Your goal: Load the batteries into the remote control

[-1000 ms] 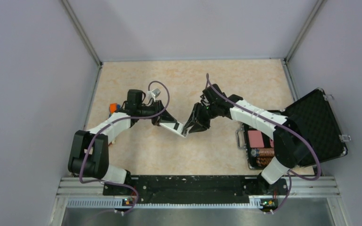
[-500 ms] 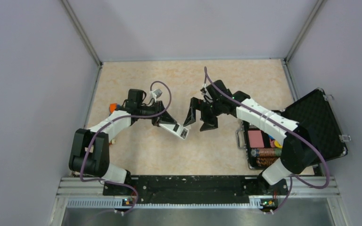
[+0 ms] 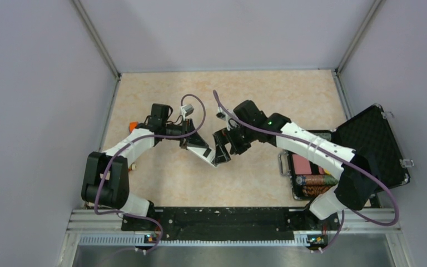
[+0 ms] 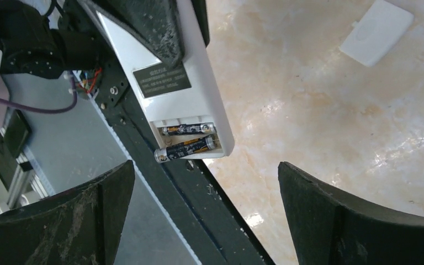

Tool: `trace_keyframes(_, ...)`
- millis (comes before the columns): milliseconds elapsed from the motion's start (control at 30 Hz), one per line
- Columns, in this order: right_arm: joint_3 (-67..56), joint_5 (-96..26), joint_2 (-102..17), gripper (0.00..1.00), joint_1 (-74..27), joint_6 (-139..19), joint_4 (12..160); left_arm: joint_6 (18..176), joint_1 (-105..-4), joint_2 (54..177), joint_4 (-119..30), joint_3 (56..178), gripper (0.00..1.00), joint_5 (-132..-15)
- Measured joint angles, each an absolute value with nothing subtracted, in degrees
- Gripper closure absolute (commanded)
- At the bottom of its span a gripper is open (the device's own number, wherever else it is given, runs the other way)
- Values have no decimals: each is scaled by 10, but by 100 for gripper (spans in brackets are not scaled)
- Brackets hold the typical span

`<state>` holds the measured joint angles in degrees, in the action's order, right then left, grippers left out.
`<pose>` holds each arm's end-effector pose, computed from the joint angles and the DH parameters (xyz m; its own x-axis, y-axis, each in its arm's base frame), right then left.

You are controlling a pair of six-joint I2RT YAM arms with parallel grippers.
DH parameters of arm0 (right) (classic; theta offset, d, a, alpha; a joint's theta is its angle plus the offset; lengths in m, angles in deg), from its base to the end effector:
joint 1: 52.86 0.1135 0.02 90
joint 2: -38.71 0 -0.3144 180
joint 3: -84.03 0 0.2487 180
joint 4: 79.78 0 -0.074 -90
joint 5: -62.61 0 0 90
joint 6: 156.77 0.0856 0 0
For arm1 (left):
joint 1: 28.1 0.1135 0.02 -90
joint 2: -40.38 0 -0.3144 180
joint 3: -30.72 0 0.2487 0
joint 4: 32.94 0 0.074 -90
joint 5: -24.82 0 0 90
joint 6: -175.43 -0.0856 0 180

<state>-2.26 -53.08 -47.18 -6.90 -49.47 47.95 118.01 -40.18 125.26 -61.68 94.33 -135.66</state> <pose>0.2093 0.2698 0.3099 -0.7701 -0.4108 -0.4881 -0.6335 0.5826 0.5092 0.2663 -0.1395 0.2578 -0.9879 0.0274 -0.1527 0.1546 0.2548 -0.9545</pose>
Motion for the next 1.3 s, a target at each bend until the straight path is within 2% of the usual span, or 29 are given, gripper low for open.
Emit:
trace_keyframes(133,-16,-526,-472,3,-45,-512,484,1177,-402,1253,-620,944,100,-1363)
trace_keyframes(300,-16,-524,-472,14,-39,-517,491,1170,-402,1253,-620,944,100,-1365)
trace_keyframes(433,-15,-525,-472,19,-39,-518,502,1168,-402,1253,-620,944,100,-1366)
trace_keyframes(633,-9,-524,-474,14,-39,-518,512,1167,-402,1253,-620,944,100,-1370)
trace_keyframes(767,-1,-522,-477,15,-39,-519,514,1167,-402,1253,-621,944,100,-1374)
trace_keyframes(1000,3,-521,-484,34,-39,-522,514,1163,-402,1253,-621,944,100,-1373)
trace_keyframes(1167,3,-529,-487,55,-38,-521,519,1158,-401,1253,-620,944,100,-1369)
trace_keyframes(1300,3,-529,-492,60,-39,-516,520,1150,-401,1253,-620,944,100,-1368)
